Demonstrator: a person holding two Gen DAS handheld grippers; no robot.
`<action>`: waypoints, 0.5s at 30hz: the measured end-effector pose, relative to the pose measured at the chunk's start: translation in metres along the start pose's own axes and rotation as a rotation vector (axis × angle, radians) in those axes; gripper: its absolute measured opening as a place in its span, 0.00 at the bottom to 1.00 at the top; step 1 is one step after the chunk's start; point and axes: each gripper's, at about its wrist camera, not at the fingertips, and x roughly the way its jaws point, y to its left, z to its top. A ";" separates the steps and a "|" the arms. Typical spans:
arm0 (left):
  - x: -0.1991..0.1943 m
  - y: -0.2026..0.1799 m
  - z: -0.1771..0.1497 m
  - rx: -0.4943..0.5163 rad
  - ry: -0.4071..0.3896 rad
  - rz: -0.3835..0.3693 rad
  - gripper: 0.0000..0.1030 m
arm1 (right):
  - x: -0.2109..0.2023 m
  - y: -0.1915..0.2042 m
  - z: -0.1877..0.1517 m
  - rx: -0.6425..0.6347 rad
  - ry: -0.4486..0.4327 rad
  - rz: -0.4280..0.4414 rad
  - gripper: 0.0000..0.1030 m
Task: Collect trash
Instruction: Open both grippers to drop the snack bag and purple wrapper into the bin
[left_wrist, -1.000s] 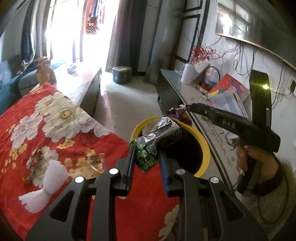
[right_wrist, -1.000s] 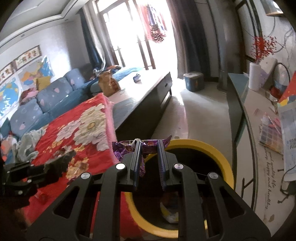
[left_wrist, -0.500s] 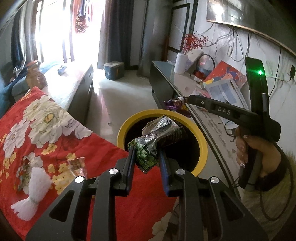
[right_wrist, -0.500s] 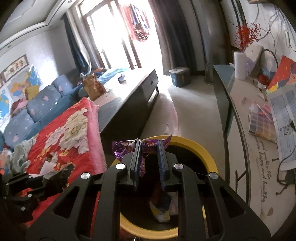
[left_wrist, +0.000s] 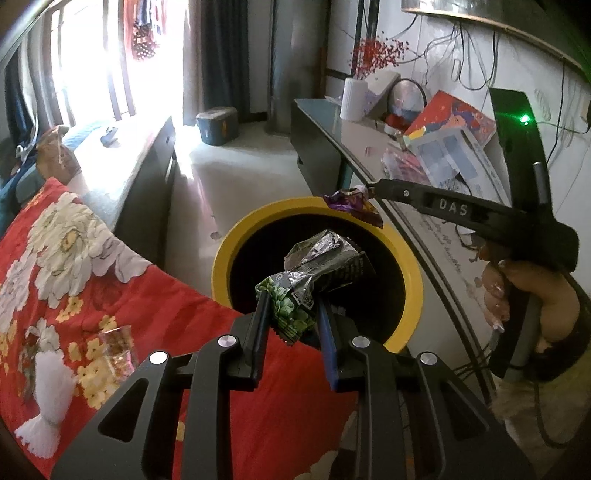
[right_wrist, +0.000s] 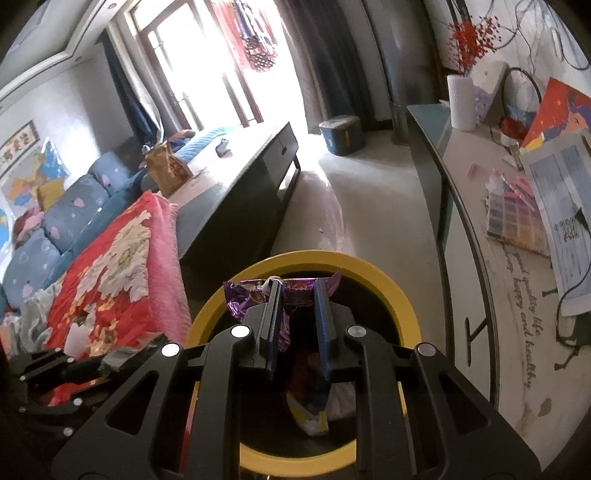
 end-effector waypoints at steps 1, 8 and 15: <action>0.003 -0.001 0.000 0.004 0.005 0.002 0.23 | 0.001 -0.002 -0.001 0.005 0.003 -0.001 0.12; 0.024 -0.006 0.004 0.031 0.048 0.006 0.24 | 0.007 -0.012 -0.003 0.040 0.021 -0.003 0.12; 0.036 -0.007 0.004 0.031 0.063 0.010 0.32 | 0.011 -0.017 -0.005 0.084 0.032 0.014 0.17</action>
